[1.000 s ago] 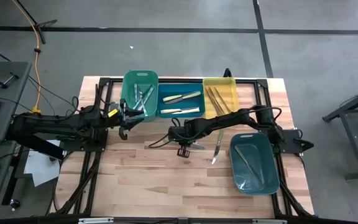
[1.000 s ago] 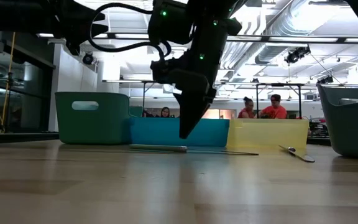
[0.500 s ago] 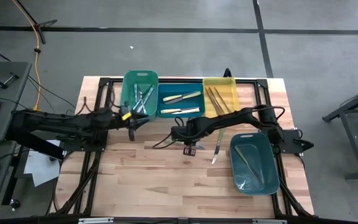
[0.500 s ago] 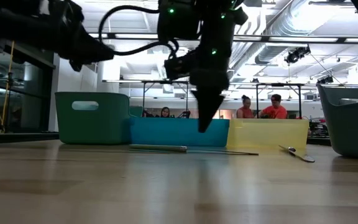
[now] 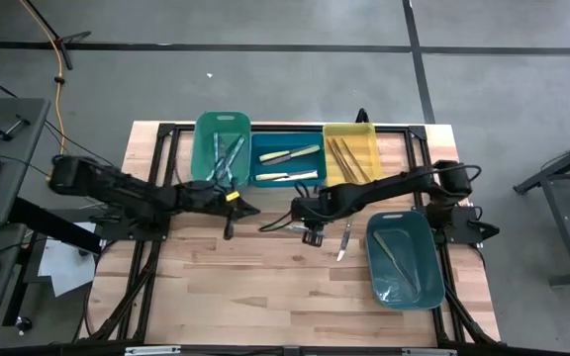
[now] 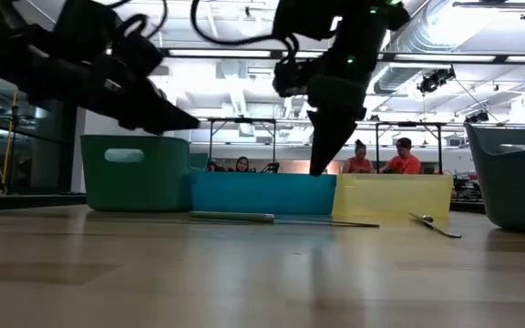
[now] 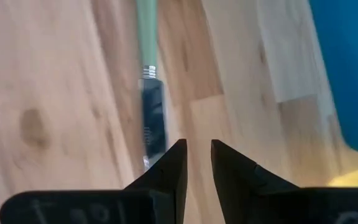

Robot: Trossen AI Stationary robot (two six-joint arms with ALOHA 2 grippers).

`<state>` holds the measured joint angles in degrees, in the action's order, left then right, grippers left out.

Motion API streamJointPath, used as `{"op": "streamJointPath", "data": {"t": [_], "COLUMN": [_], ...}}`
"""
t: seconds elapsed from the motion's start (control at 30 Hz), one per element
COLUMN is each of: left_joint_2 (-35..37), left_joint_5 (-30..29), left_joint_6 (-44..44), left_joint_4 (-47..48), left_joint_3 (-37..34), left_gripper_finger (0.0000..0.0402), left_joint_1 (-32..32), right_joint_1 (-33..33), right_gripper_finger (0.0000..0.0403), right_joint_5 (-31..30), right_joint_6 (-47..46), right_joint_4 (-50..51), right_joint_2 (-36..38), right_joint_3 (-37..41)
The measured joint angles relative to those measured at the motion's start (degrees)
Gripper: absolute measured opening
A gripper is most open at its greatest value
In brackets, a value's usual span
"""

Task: Sort silverware by color (type)
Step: Put the green knife into the green bin

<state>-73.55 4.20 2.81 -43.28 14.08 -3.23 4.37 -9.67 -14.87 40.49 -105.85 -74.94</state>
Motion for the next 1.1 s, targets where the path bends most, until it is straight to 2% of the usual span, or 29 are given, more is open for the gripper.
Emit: {"op": "streamJointPath", "data": {"t": [0.17,0.3,0.43,0.7,0.9,1.03,1.1], "left_joint_2": [-10.52,-16.63,-15.84,-9.03,-6.81,-5.86,-5.85], "left_joint_5": [0.10,-0.61,-3.74,-4.34,-5.63,-6.08,-9.00], "left_joint_6": [-0.01,-1.49,-1.03,-0.56,0.28,0.23,-1.68], "left_joint_4": [-1.32,2.95,3.01,6.56,8.82,7.00,5.64], "left_joint_3": [3.91,6.74,7.97,7.99,7.99,7.99,8.14], "left_gripper_finger": [0.0001,0.0001,0.0000,0.0000,0.0000,0.0000,0.0000], "left_joint_1": [1.22,3.33,4.10,4.08,4.27,6.58,8.45], "right_joint_1": [0.78,0.75,0.74,1.11,1.11,1.11,1.11], "right_gripper_finger": [0.0066,0.0066,0.0066,0.0066,0.0066,0.0066,0.0066], "right_joint_5": [0.85,0.82,0.83,1.11,1.11,1.11,0.80], "right_joint_6": [-0.11,0.23,0.82,0.44,0.35,0.41,0.66], "right_joint_4": [-5.26,-5.77,-7.68,-7.74,-7.79,-7.50,-6.36], "right_joint_2": [2.58,2.57,2.57,2.57,2.57,2.57,2.73], "right_joint_3": [3.67,3.54,3.45,3.43,3.43,3.43,3.41]}}
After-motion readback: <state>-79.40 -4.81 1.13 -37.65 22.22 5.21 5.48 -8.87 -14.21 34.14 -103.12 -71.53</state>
